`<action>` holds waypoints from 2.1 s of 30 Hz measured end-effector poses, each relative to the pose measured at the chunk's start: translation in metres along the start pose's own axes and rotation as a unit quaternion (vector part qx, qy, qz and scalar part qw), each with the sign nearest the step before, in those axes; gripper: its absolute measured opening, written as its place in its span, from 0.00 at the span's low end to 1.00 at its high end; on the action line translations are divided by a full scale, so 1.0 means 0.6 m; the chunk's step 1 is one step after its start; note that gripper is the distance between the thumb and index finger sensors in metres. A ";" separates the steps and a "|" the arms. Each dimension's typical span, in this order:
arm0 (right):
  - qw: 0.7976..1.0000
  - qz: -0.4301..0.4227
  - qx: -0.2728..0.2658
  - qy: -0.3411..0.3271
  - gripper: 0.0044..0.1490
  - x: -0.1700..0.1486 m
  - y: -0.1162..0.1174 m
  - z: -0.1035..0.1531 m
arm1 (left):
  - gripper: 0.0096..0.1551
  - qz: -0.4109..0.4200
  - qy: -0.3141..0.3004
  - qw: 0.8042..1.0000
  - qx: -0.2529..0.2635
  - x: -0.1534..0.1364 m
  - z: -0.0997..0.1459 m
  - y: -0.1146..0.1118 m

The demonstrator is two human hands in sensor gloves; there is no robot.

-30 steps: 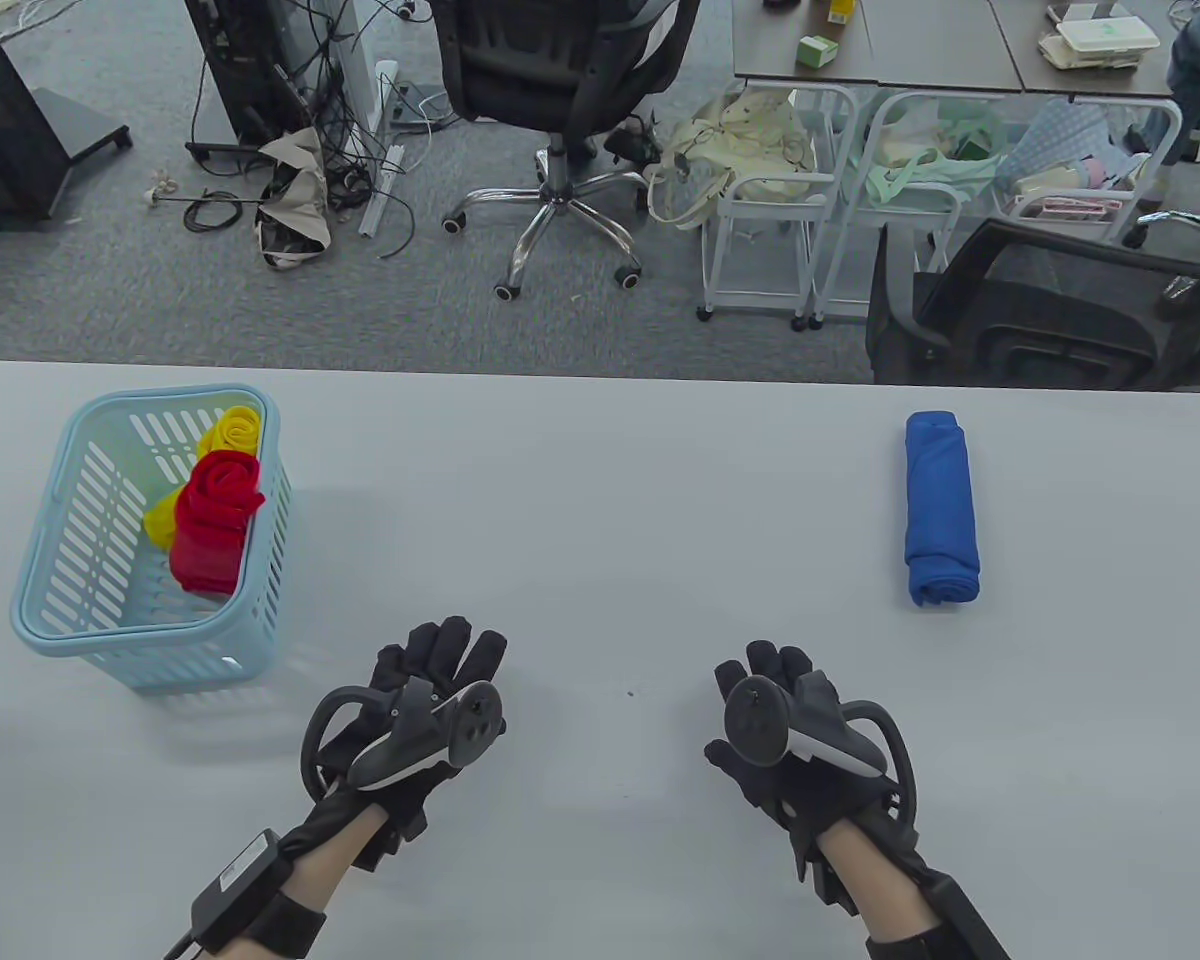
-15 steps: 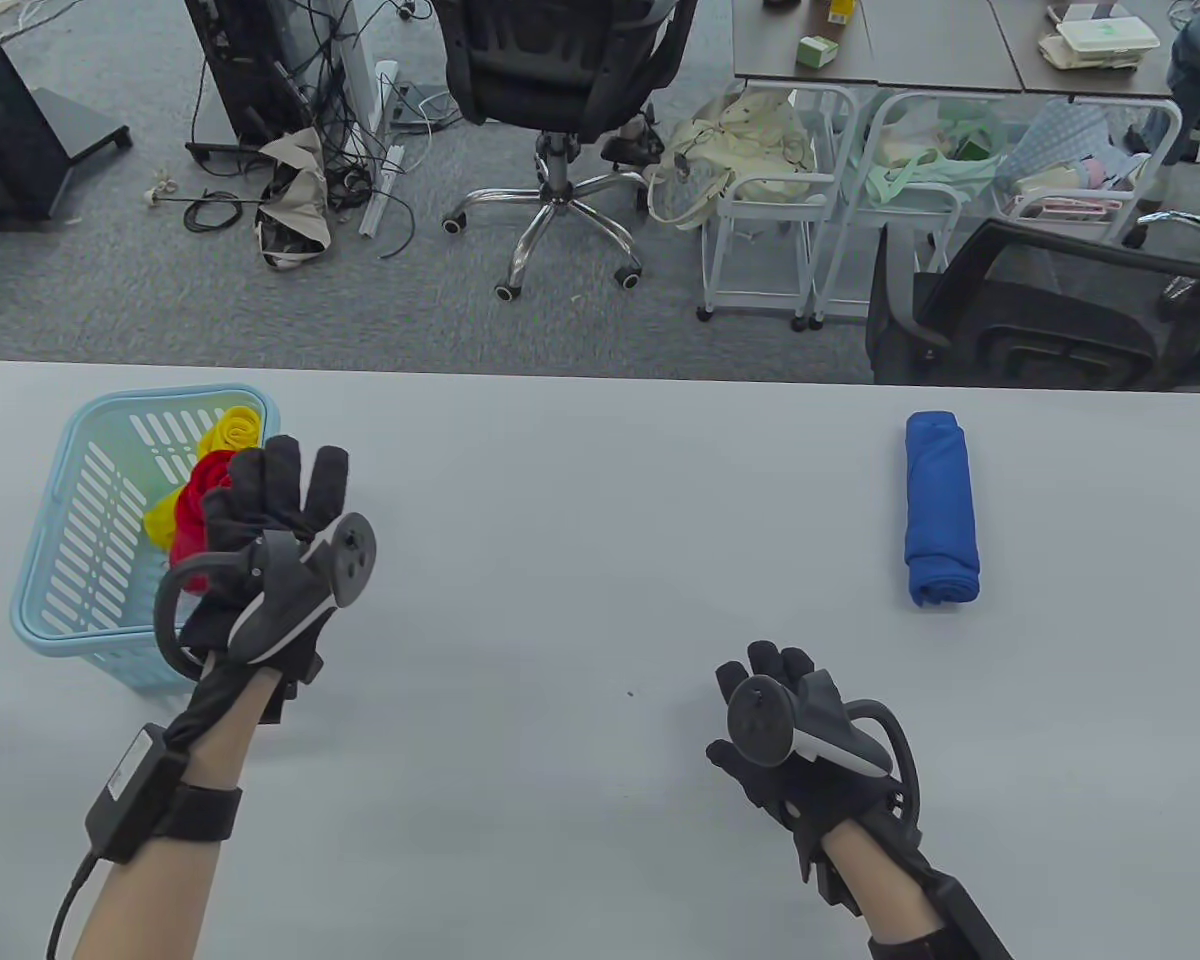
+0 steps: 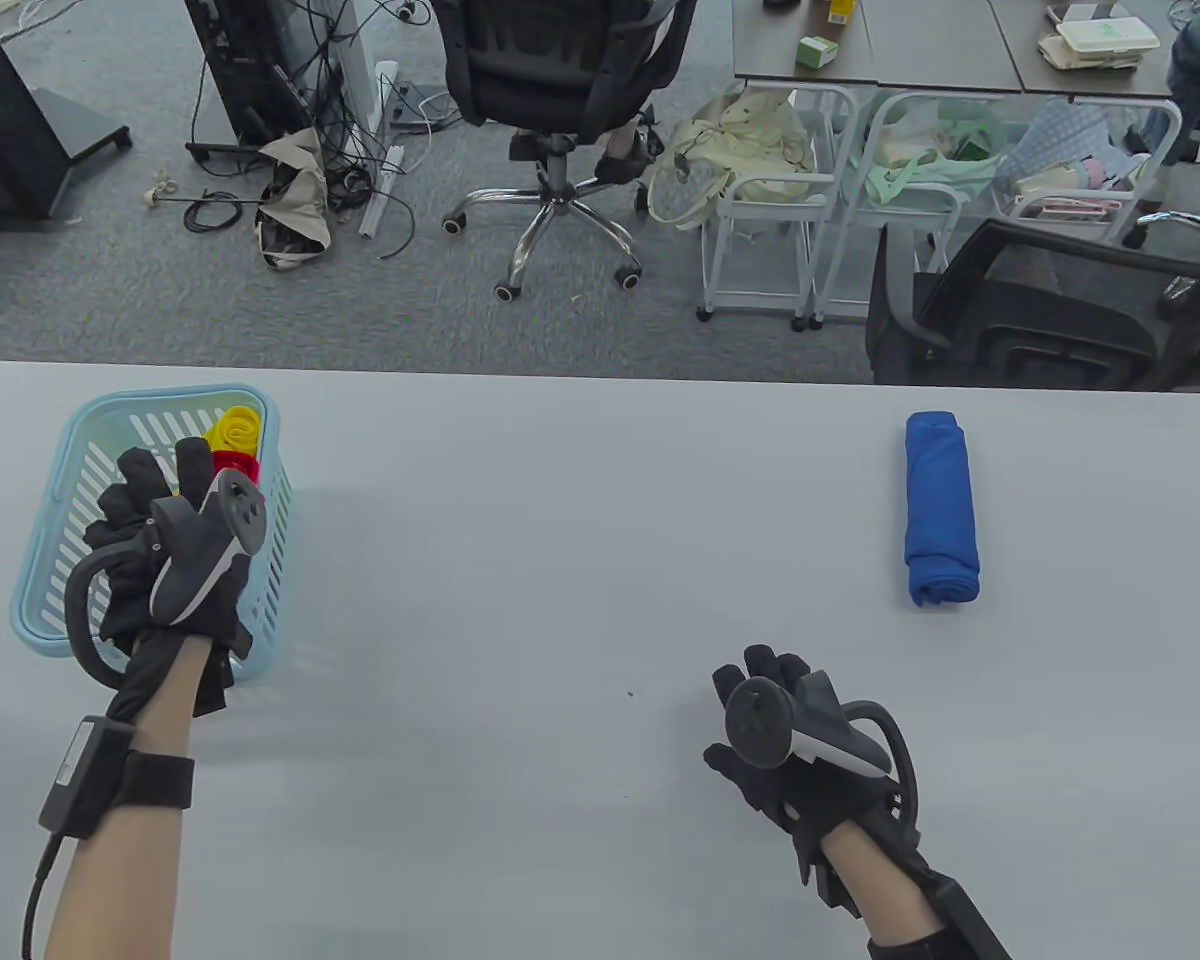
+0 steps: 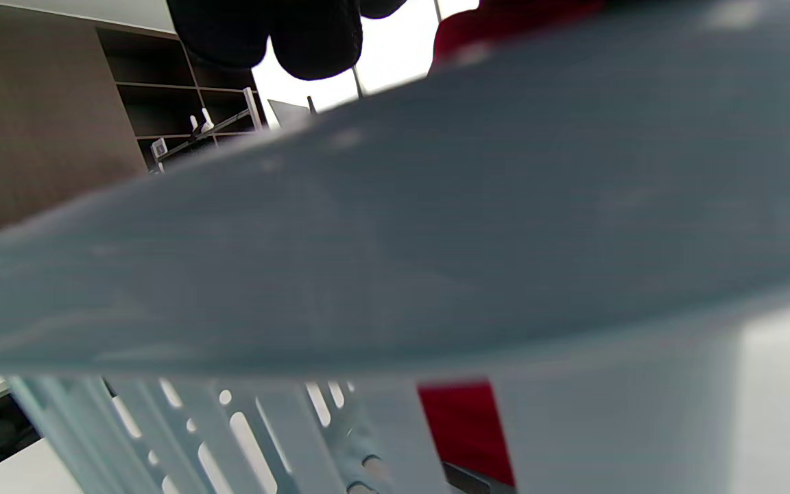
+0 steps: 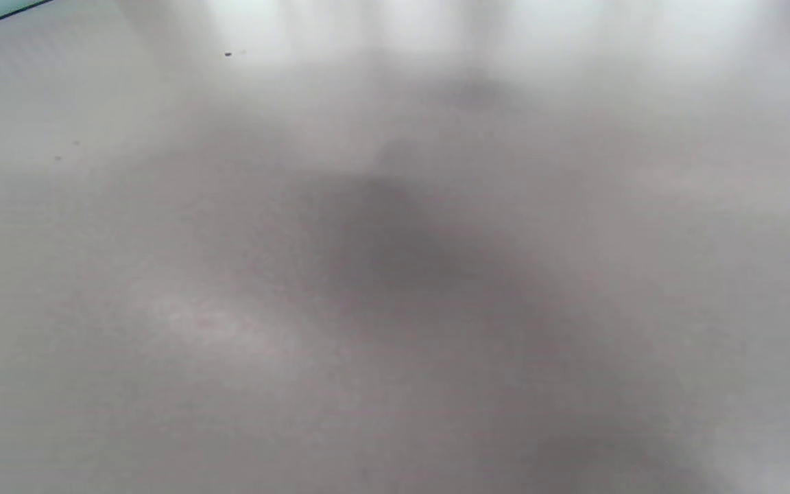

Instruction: Roll t-shirt into tight roll

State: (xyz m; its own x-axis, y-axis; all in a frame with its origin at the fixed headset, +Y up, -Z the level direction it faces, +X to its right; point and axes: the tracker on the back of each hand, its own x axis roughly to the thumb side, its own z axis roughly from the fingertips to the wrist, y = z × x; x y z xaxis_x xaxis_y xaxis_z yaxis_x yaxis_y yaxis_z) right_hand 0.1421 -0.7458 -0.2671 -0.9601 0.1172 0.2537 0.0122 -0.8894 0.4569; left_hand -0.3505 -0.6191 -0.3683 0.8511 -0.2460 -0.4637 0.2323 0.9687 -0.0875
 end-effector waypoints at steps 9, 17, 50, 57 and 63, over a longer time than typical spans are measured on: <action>1.000 0.004 0.004 0.001 0.51 0.002 0.002 0.000 | 0.46 0.043 0.005 0.999 -0.019 -0.006 -0.022 -0.008; 1.000 0.006 0.007 0.002 0.51 0.003 0.002 -0.001 | 0.37 0.040 0.003 0.998 0.047 -0.005 -0.016 0.007; 1.000 0.018 -0.002 0.003 0.51 0.007 0.001 0.001 | 0.36 0.076 -0.123 0.940 0.309 0.033 0.199 0.237; 1.000 0.018 -0.002 0.001 0.51 0.008 0.001 0.001 | 0.36 0.152 -0.225 0.925 0.264 0.077 0.250 0.235; 1.000 0.018 0.001 -0.001 0.51 0.009 0.002 0.001 | 0.36 0.127 -0.286 0.920 0.237 0.141 0.281 0.182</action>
State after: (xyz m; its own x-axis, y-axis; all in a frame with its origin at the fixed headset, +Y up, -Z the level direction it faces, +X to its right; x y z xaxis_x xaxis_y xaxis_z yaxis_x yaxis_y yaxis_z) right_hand 0.1371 -0.7462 -0.2646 -0.9586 0.0868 0.2712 0.0464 -0.8920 0.4497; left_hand -0.1737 -0.5396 -0.2688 0.9832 -0.1215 0.1359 0.0546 0.9075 0.4166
